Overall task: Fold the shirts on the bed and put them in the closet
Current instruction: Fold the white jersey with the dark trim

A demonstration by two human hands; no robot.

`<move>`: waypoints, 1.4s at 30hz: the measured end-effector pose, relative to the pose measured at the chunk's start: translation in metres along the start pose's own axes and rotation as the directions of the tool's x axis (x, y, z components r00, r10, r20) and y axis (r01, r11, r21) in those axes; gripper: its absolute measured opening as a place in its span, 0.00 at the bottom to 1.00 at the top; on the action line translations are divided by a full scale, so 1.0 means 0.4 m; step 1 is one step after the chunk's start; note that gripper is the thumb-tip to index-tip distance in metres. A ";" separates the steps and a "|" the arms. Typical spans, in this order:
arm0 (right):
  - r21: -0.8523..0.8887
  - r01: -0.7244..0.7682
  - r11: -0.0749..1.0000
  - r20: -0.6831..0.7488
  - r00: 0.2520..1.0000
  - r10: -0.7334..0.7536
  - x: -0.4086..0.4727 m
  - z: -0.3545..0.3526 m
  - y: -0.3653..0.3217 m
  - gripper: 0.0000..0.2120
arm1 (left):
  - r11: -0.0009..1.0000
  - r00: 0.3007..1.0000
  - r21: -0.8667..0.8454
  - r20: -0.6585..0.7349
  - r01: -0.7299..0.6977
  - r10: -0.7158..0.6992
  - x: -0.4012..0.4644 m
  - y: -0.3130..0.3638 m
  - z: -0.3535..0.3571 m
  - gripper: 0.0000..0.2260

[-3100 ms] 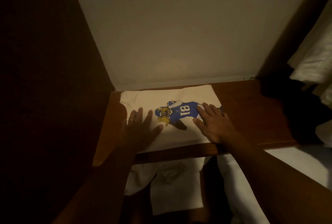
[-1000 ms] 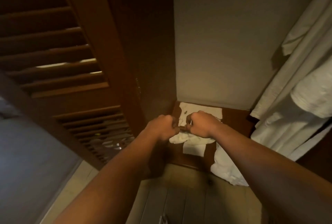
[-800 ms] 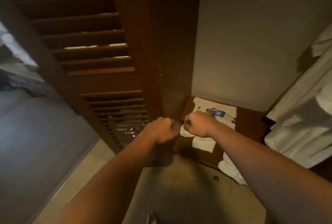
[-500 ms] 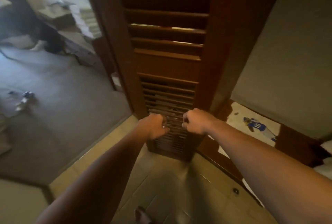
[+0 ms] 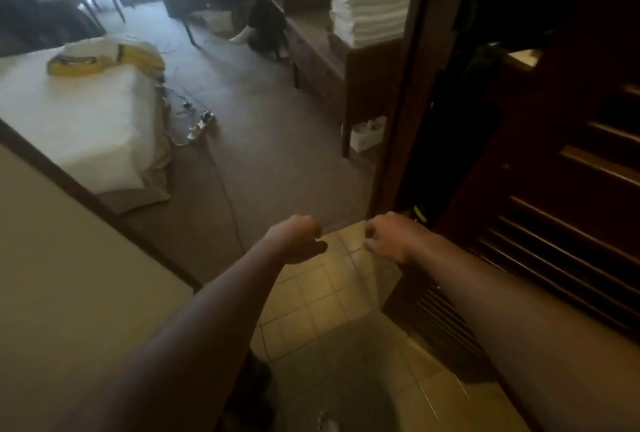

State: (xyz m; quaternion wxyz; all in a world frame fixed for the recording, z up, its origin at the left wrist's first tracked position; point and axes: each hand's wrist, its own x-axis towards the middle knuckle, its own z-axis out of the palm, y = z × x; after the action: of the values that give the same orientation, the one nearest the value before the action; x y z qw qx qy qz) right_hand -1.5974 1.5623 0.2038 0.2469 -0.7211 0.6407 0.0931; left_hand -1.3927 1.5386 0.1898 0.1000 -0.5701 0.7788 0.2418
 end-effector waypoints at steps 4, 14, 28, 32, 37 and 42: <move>-0.033 0.061 0.998 0.022 0.998 -0.060 0.162 -0.043 -0.092 0.12 | 0.993 0.997 -0.092 0.005 0.080 -0.080 0.055 -0.124 -0.046 0.13; -0.097 0.264 0.960 0.077 0.963 -0.257 0.653 -0.206 -0.235 0.10 | 0.959 0.971 -0.178 -0.054 0.219 -0.232 0.321 -0.402 -0.229 0.12; -0.118 0.459 0.881 0.167 0.884 -0.438 1.365 -0.527 -0.425 0.09 | 0.870 0.918 -0.354 -0.070 0.343 -0.390 0.756 -0.793 -0.570 0.13; -0.143 0.486 0.862 0.163 0.871 -0.463 1.568 -0.587 -0.514 0.09 | 0.847 0.900 -0.380 -0.077 0.371 -0.429 0.881 -0.955 -0.652 0.14; -0.159 0.471 0.868 0.176 0.878 -0.444 1.847 -0.690 -0.662 0.08 | 0.846 0.892 -0.358 -0.070 0.396 -0.447 1.054 -1.186 -0.806 0.13; -0.125 0.482 0.867 0.153 0.873 -0.463 2.045 -0.778 -0.819 0.10 | 0.859 0.891 -0.314 -0.073 0.405 -0.447 1.185 -1.366 -0.949 0.13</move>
State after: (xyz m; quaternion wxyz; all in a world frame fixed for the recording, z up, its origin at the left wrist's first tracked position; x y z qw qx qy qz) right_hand -1.2041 0.7150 0.1807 0.2411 -0.8666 0.4191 0.1232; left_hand -0.9919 0.8272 0.1694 0.0100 -0.7528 0.5940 0.2834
